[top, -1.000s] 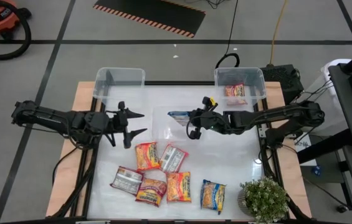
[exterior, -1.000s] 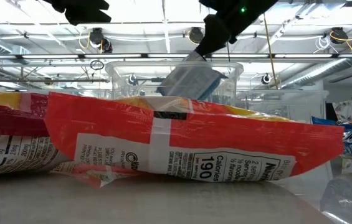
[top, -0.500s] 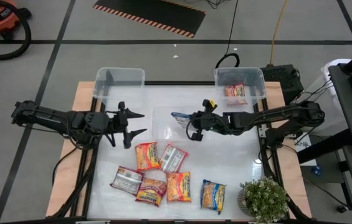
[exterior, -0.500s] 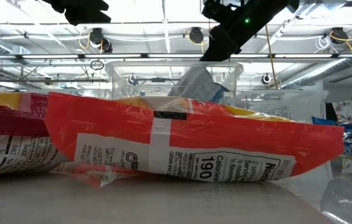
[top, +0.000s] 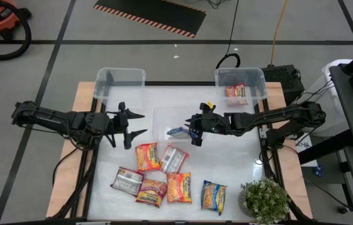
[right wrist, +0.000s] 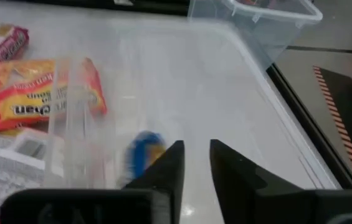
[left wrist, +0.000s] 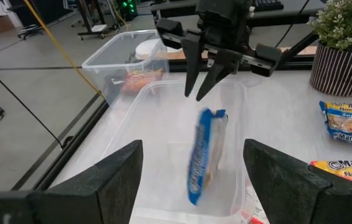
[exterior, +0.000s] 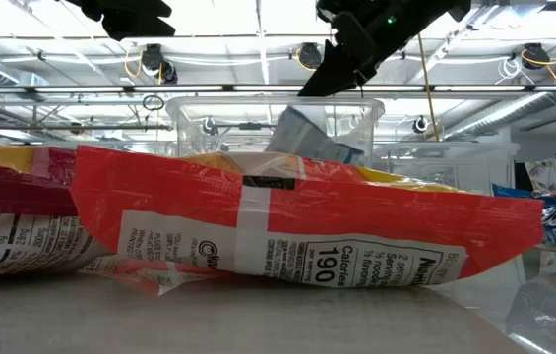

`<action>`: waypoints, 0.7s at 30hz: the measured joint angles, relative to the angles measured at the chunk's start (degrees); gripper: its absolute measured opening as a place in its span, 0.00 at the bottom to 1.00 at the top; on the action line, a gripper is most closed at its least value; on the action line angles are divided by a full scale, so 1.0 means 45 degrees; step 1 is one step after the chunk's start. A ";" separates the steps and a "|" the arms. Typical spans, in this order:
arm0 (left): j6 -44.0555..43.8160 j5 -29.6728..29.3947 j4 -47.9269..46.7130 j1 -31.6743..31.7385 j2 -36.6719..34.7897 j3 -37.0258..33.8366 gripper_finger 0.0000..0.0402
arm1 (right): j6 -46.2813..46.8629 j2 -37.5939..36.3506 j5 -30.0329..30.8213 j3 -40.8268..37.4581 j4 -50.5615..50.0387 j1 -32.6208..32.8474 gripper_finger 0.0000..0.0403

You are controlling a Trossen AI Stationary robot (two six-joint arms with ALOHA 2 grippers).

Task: Sort Maruchan noodles
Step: Put the top blue noodle pack into the bottom transparent bin, then put the top left orange noodle pack into the top left transparent bin

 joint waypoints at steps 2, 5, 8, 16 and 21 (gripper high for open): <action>0.0000 0.0000 -0.0006 0.0000 0.0000 0.0000 0.70 | 0.0053 0.0000 -0.0027 0.0000 0.0077 0.0000 0.24; -0.0019 0.0000 -0.0125 0.0000 0.0000 0.0000 0.70 | 0.0386 0.0000 -0.0148 0.0000 0.0075 0.0016 0.29; -0.0024 0.0000 -0.0403 0.0000 0.0000 0.0000 0.70 | 0.0571 0.0000 -0.0915 0.0000 0.0083 0.0090 0.32; -0.0060 0.0000 -0.1072 0.0005 0.0000 0.0000 0.70 | 0.0958 0.0000 -0.1050 0.0000 0.0823 0.0541 0.32; -0.0151 0.0000 -0.1292 0.0015 0.0000 0.0000 0.70 | 0.1005 0.0000 -0.1054 0.0000 0.0713 0.0662 0.32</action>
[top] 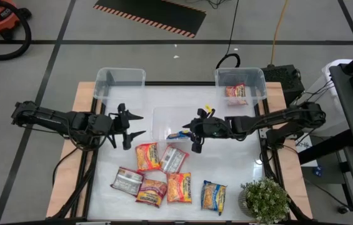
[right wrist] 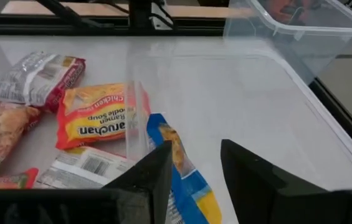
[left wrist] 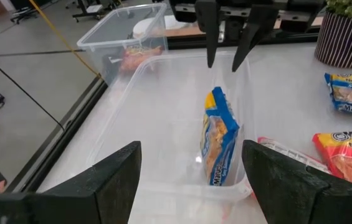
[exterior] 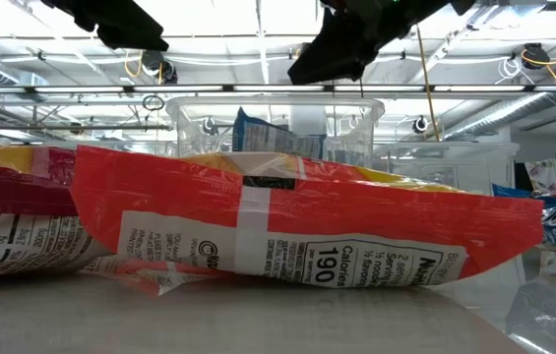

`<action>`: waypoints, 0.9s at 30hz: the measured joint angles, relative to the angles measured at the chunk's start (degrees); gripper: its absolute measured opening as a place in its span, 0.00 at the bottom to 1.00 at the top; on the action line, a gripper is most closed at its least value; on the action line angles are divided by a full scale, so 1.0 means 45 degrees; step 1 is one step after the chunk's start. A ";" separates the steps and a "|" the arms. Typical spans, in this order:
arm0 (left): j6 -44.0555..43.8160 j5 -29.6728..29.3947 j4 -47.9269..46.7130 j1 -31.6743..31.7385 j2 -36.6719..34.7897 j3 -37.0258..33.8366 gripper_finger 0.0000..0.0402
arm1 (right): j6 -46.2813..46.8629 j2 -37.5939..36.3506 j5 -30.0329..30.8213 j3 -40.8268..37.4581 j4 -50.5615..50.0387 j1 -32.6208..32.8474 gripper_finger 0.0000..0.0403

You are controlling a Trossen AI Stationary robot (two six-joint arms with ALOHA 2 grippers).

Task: Sort Maruchan noodles
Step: Put the top left orange noodle pack into the top left transparent bin

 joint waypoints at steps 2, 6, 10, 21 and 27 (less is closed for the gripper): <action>-0.0015 0.0000 0.0005 0.0000 0.0000 0.0000 0.70 | 0.0073 0.0000 -0.0002 0.0000 -0.0185 -0.0030 0.32; -0.0110 0.0000 -0.0003 0.0000 0.0000 0.0000 0.70 | 0.0378 0.0000 0.0024 0.0000 -0.0132 -0.0175 0.32; -0.0437 -0.0004 -0.0422 0.0000 0.0000 0.0000 0.70 | 0.0248 0.0000 0.0024 0.0000 0.0259 -0.0177 0.32; -0.3292 0.1396 -0.3553 -0.0240 0.0293 -0.0062 0.70 | -0.0043 -0.1894 0.0021 0.0015 -0.1146 0.0200 0.32; -0.4692 0.1657 -0.4290 -0.1004 0.0907 -0.1411 0.70 | 0.0012 -0.3024 0.0029 0.0015 -0.2077 0.0429 0.32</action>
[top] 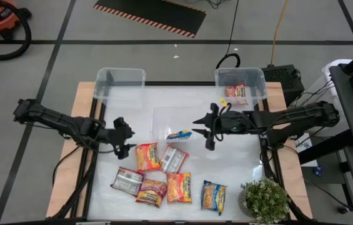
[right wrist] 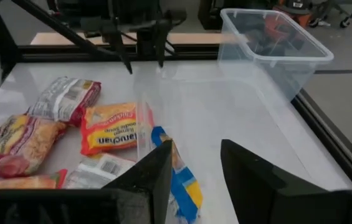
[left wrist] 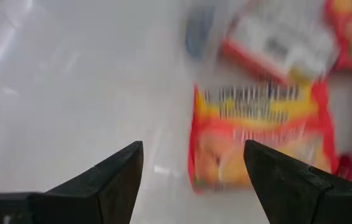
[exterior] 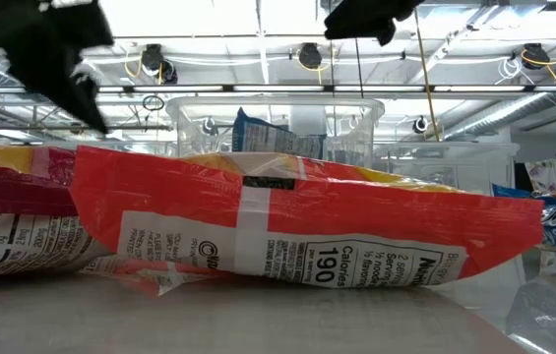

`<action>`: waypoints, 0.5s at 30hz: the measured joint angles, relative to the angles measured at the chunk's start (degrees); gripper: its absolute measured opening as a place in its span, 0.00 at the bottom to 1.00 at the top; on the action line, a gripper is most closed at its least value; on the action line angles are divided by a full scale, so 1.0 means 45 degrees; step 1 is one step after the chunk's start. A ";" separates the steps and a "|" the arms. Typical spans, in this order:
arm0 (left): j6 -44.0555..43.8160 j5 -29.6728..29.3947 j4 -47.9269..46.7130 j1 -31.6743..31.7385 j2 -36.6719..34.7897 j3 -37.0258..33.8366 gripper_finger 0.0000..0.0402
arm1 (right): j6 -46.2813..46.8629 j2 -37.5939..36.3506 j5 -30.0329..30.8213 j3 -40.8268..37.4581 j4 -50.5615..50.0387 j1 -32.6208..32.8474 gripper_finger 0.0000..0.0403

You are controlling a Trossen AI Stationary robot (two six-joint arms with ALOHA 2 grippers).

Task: Sort Maruchan noodles
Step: Put the top left orange noodle pack into the top left transparent bin

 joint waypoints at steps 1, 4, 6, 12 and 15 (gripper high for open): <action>-0.0116 0.0202 -0.0002 -0.0096 0.0105 -0.0267 0.70 | -0.0007 -0.0097 -0.0009 0.0000 -0.0028 0.0039 0.32; -0.0643 0.0719 0.0410 -0.0399 0.0429 -0.0964 0.70 | -0.0013 -0.0240 -0.0008 0.0000 -0.0267 0.0129 0.32; -0.0991 0.0745 0.1050 -0.0584 0.0592 -0.1432 0.70 | -0.0017 -0.0235 -0.0005 0.0000 -0.0352 0.0133 0.32; -0.1364 0.0730 0.1973 -0.0955 0.1264 -0.2378 0.70 | 0.0013 -0.0233 -0.0005 0.0000 -0.0441 0.0127 0.32; -0.1521 0.0566 0.1931 -0.0915 0.1811 -0.2533 0.70 | 0.0048 -0.0230 0.0089 0.0000 -0.0571 0.0198 0.32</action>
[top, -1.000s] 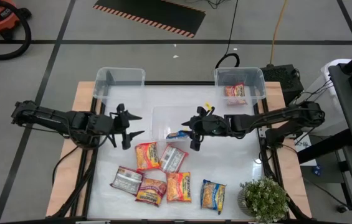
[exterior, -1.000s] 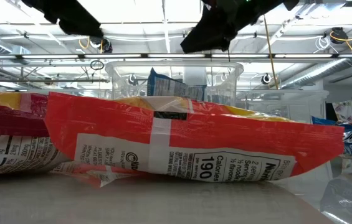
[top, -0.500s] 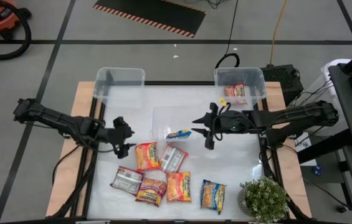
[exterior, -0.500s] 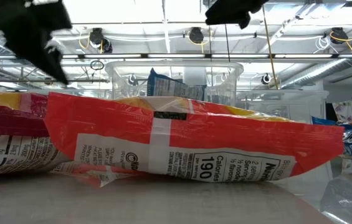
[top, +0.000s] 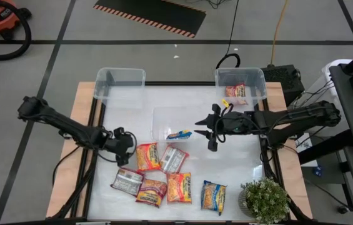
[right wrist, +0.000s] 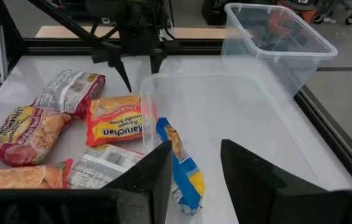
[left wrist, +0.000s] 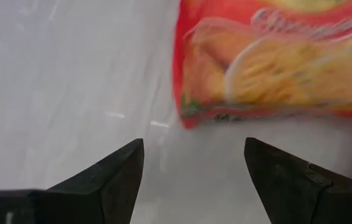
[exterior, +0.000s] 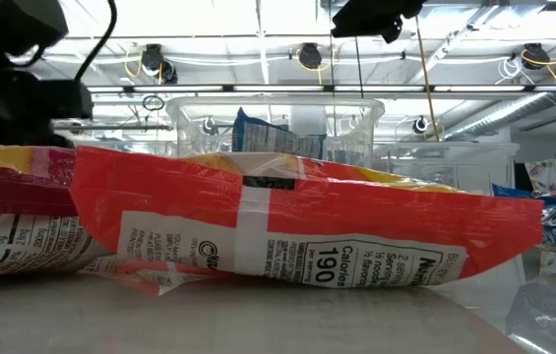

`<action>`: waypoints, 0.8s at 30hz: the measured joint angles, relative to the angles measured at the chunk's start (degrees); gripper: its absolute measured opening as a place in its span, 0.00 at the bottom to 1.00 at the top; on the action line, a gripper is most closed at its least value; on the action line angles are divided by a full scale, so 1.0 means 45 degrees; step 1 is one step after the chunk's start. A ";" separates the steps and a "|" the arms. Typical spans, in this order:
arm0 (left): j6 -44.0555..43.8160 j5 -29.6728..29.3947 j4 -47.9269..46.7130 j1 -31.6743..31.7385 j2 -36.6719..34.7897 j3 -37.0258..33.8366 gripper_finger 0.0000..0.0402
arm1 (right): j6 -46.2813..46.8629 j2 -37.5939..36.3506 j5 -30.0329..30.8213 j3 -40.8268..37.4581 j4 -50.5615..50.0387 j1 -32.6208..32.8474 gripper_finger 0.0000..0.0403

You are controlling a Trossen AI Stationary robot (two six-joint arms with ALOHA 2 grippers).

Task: Sort Maruchan noodles
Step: Put the top left orange noodle pack into the top left transparent bin

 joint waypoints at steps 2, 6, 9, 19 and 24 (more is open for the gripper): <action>-0.0024 -0.0068 0.0400 0.0010 0.0436 0.0005 0.70 | 0.0115 0.0000 0.0261 0.0000 -0.0134 0.0105 0.32; 0.0427 0.0094 0.1200 0.0005 0.1388 0.0005 0.70 | 0.0203 0.0002 0.0290 0.0000 -0.0235 0.0181 0.32; 0.0671 0.0123 0.1350 0.0001 0.2011 0.0045 0.70 | 0.0423 0.0000 0.0288 0.0000 -0.0383 0.0373 0.32; 0.1874 0.0030 0.2430 -0.0097 0.2469 0.0039 0.70 | 0.0649 0.0000 0.0249 -0.0005 -0.0593 0.1204 0.32; 0.3047 0.0049 0.2792 -0.0073 0.2480 0.0017 0.70 | 0.0649 0.0000 0.0232 -0.0005 -0.0534 0.1535 0.32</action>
